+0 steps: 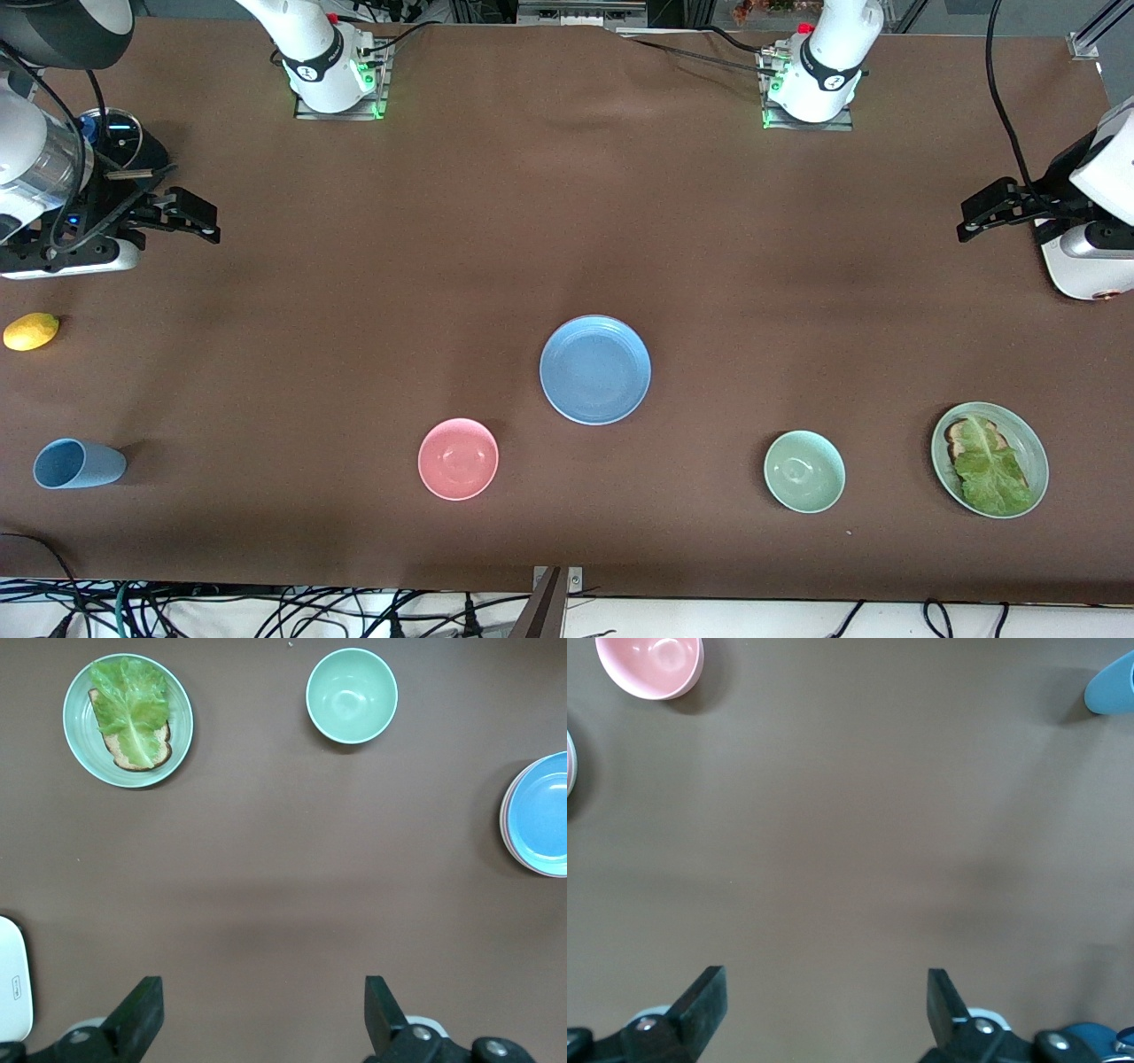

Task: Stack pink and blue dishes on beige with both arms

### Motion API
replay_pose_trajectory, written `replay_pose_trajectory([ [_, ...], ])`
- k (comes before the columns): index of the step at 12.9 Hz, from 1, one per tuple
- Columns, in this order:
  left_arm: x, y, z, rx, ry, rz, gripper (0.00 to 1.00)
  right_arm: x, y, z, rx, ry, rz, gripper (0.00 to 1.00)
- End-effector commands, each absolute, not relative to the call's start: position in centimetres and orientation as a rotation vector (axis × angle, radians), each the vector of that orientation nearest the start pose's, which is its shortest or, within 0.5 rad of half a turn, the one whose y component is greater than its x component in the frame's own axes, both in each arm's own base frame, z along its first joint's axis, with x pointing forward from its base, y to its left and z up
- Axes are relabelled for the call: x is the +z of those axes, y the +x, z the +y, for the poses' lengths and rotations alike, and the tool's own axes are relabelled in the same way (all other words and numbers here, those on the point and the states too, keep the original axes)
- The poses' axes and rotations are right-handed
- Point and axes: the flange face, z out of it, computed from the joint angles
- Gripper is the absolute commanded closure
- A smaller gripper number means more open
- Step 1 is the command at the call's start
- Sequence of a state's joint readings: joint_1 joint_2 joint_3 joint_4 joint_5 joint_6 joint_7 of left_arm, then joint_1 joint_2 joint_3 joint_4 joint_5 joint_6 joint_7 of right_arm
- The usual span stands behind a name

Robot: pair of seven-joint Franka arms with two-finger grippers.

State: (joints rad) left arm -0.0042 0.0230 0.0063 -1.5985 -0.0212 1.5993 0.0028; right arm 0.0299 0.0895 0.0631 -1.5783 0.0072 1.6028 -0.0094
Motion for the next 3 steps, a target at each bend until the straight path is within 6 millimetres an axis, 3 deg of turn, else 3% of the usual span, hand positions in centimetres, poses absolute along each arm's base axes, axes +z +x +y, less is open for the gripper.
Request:
replay_pose_trajectory([
  [1, 60.51, 56.60, -0.11, 0.023, -3.184, 0.022, 0.00, 57.95, 57.75, 5.44, 0.113, -3.123, -0.167, 0.00],
  [3, 60.58, 56.54, -0.03, 0.023, -3.184, 0.020, 0.00, 57.76, 57.47, 5.42, 0.152, -3.123, -0.158, 0.00],
])
